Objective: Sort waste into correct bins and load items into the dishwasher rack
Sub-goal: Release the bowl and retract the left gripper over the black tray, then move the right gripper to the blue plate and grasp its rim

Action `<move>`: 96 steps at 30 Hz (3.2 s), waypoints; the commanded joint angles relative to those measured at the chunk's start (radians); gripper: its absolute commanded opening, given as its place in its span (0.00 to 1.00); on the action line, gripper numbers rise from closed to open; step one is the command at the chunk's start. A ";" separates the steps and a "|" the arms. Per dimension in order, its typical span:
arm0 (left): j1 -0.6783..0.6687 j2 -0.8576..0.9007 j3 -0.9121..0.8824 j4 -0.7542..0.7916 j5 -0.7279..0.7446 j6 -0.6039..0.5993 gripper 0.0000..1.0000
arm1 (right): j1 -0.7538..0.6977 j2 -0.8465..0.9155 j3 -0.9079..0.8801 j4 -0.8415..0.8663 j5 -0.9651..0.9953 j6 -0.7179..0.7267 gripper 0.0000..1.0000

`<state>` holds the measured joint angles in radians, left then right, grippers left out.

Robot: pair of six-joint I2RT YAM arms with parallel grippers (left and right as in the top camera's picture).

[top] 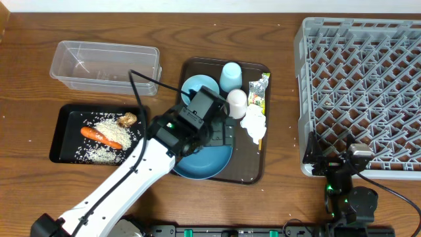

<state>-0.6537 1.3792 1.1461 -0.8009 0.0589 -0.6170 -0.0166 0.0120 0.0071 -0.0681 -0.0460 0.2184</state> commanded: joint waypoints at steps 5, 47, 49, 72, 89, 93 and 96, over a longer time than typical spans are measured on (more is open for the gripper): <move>0.148 -0.112 0.051 -0.158 -0.375 -0.085 0.98 | -0.016 -0.005 -0.002 -0.003 -0.003 -0.010 0.99; 0.974 -0.237 0.051 -0.223 -0.242 -0.073 0.98 | 0.021 0.465 0.599 0.013 -0.674 0.338 0.99; 1.004 -0.237 0.051 -0.239 -0.238 -0.073 0.98 | 0.067 0.597 0.703 -0.032 -0.692 0.269 0.99; 1.024 -0.237 0.051 -0.245 -0.238 -0.073 0.98 | 1.026 1.687 1.433 -0.620 0.091 -0.079 0.99; 1.024 -0.237 0.051 -0.245 -0.238 -0.073 0.98 | 1.158 1.973 1.433 -0.538 0.047 -0.023 0.95; 1.024 -0.237 0.051 -0.245 -0.238 -0.073 0.98 | 1.156 2.025 1.433 -0.545 0.095 -0.024 0.87; 1.024 -0.237 0.051 -0.245 -0.238 -0.073 0.98 | 1.157 2.041 1.433 -0.546 0.095 -0.024 0.81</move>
<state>0.3649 1.1427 1.1751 -1.0435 -0.1818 -0.6815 1.1366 2.0377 1.4189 -0.6125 0.0200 0.1787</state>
